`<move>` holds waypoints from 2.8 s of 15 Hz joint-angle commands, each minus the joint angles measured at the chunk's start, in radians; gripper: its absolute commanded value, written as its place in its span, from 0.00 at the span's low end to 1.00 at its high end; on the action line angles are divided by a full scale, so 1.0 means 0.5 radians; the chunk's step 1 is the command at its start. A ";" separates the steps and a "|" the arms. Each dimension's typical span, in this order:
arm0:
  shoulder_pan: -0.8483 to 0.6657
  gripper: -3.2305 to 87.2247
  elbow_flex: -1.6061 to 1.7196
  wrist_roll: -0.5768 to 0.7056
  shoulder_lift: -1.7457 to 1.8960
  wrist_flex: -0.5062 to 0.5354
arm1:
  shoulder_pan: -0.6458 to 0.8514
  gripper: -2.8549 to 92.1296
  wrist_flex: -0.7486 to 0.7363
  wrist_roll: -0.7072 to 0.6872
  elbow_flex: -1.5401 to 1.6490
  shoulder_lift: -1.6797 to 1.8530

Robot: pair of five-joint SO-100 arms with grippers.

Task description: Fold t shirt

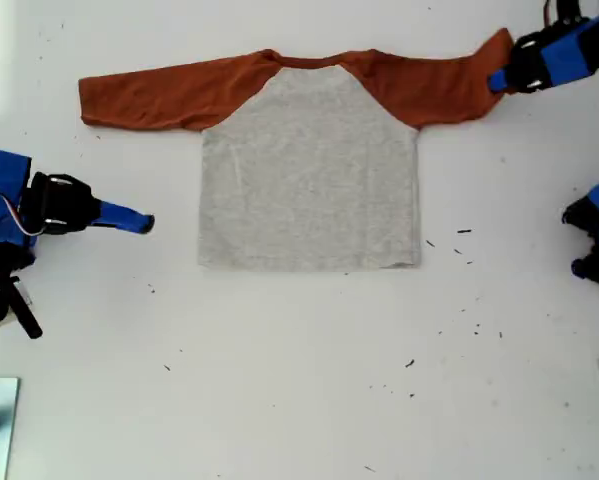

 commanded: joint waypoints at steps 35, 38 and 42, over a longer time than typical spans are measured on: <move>-2.172 0.31 -1.690 0.242 -2.068 0.509 | -0.991 0.07 0.258 1.049 1.792 2.169; -2.356 0.29 -1.439 0.301 -2.424 0.114 | -1.019 0.07 0.264 1.052 1.792 2.178; -2.424 0.27 -1.374 0.344 -3.129 -0.414 | -1.031 0.07 0.273 1.074 1.795 2.187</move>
